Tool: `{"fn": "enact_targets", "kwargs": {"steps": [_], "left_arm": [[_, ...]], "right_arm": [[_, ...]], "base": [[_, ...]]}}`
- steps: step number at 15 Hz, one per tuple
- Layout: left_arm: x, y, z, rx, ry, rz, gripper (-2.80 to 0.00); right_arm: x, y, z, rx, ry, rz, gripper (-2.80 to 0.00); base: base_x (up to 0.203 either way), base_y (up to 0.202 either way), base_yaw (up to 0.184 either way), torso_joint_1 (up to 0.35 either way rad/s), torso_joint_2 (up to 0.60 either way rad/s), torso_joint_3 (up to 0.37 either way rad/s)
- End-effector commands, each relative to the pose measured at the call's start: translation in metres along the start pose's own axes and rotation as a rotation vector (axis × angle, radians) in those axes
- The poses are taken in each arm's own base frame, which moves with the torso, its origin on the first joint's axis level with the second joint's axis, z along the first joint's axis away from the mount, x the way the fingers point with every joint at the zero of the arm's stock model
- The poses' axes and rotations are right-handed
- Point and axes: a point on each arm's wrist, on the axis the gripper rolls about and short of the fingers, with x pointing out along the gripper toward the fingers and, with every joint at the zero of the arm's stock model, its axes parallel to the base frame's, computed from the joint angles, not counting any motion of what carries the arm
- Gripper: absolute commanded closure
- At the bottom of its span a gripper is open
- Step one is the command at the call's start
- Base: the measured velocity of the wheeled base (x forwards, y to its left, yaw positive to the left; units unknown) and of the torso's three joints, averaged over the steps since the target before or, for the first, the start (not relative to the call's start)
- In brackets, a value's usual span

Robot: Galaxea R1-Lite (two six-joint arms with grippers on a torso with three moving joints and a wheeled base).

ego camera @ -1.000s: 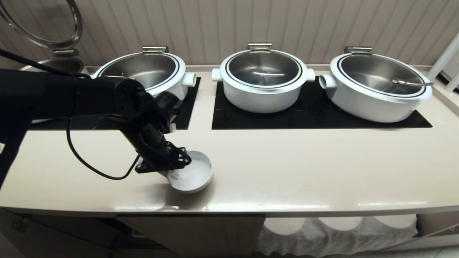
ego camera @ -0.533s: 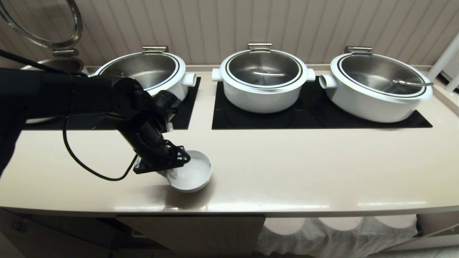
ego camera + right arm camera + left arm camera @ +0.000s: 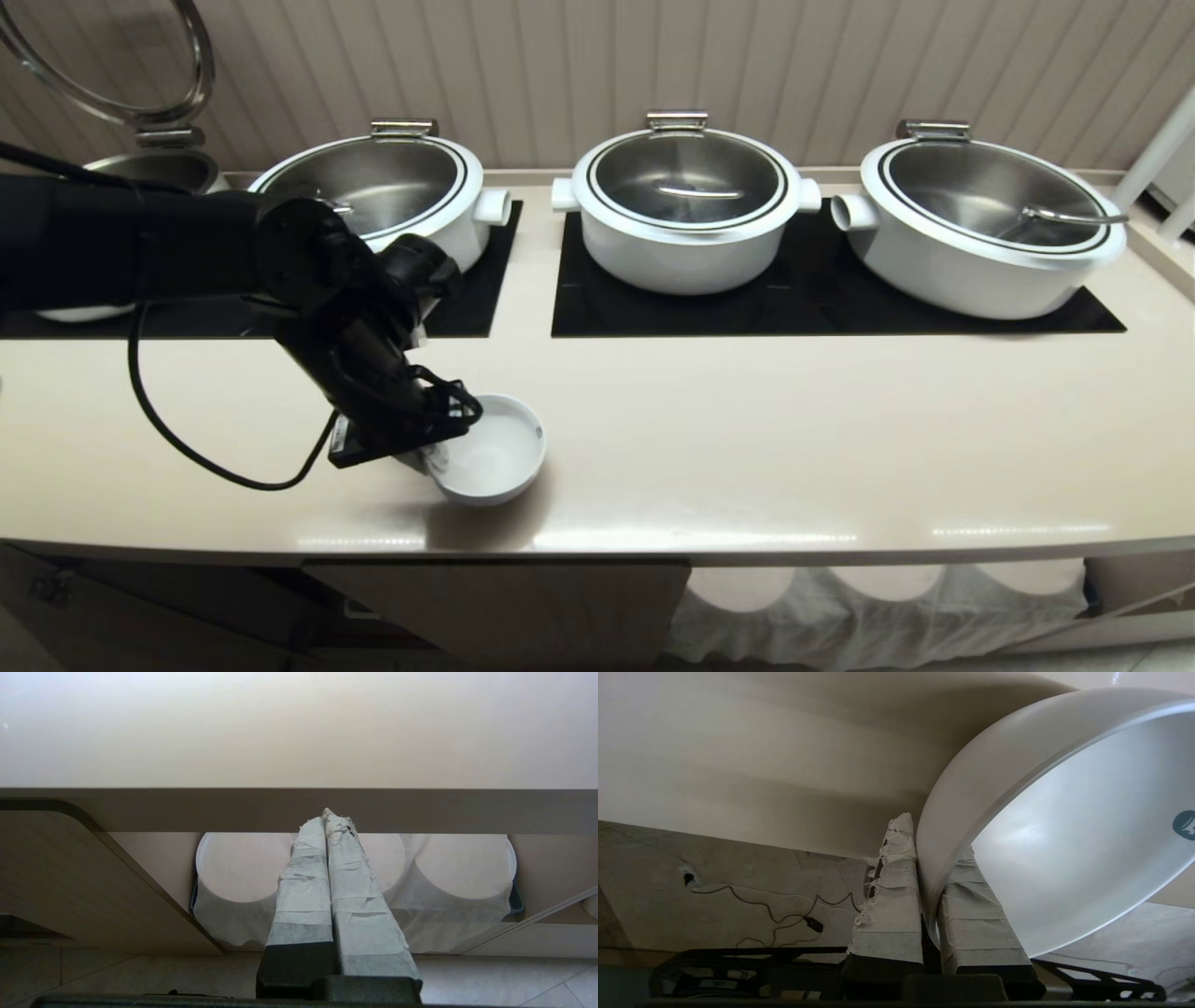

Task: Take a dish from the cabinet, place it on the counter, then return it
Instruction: Pick up the bowl from the table

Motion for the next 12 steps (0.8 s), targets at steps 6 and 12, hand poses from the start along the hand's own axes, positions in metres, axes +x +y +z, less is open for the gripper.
{"fn": "enact_targets", "kwargs": {"steps": [6,12], "left_arm": [[-0.023,0.004,-0.006,-0.124,-0.007,-0.075,0.00],[-0.040,0.023,-0.036,-0.135,-0.011,-0.108,0.00]], "right_arm": [[0.000,0.000,0.000,0.000,-0.001,0.000,0.00],[0.000,0.000,0.000,0.000,0.000,0.000,0.00]], "base": [[0.000,0.000,0.000,0.000,0.00,0.000],[0.000,0.000,0.000,0.000,0.00,0.000]]}}
